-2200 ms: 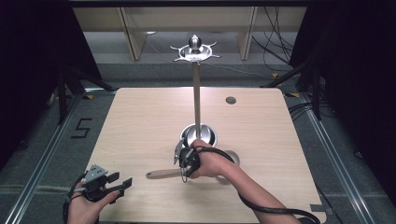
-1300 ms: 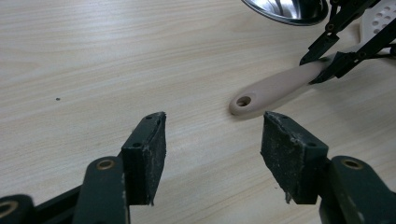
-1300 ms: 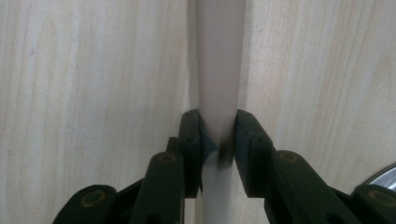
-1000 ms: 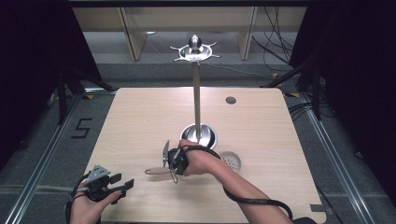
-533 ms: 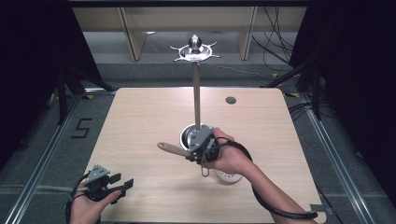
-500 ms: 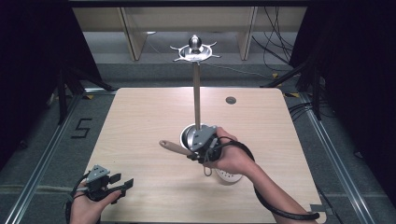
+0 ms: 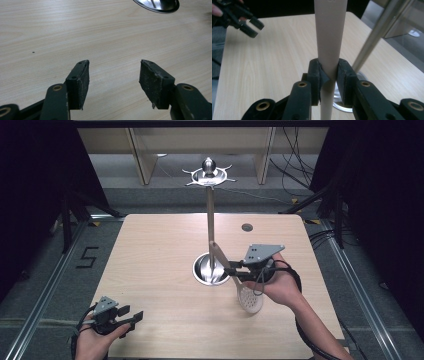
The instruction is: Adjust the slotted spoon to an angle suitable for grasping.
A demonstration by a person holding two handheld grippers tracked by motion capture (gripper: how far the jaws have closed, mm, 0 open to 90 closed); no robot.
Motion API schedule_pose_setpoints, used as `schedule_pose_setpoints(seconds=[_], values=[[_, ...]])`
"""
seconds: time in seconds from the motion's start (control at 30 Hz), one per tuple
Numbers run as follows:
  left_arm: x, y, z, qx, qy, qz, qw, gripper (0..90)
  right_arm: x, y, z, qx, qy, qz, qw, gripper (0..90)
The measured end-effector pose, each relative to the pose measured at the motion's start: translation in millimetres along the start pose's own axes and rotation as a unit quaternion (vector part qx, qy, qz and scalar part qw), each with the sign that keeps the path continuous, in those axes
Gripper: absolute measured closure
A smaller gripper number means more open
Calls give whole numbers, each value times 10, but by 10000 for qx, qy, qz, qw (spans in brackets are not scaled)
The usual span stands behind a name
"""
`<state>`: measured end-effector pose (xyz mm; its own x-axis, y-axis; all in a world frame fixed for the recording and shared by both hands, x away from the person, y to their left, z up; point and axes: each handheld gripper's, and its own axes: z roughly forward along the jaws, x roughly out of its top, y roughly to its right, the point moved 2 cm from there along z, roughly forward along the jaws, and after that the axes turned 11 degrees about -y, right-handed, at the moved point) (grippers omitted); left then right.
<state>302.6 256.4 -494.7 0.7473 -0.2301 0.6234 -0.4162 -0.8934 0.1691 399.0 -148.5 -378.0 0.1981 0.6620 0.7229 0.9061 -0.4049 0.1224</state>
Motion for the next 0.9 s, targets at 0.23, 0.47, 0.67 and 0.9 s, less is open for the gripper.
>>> schedule_pose_setpoints(seconds=[0.23,0.47,0.67,0.9], values=[[12,26,9,7,66,-80,9999,407,-106,40,-162,-363,399,484,9974,751],[74,16,-13,3,498,163,9986,413,-216,20,-349,-662,1114,1247,9837,751],[125,-13,-25,50,779,588,9952,413,-219,-15,-426,-792,1343,1329,9788,751],[87,53,-56,90,796,387,9960,412,-214,-83,-451,-694,1439,1351,9779,751]])
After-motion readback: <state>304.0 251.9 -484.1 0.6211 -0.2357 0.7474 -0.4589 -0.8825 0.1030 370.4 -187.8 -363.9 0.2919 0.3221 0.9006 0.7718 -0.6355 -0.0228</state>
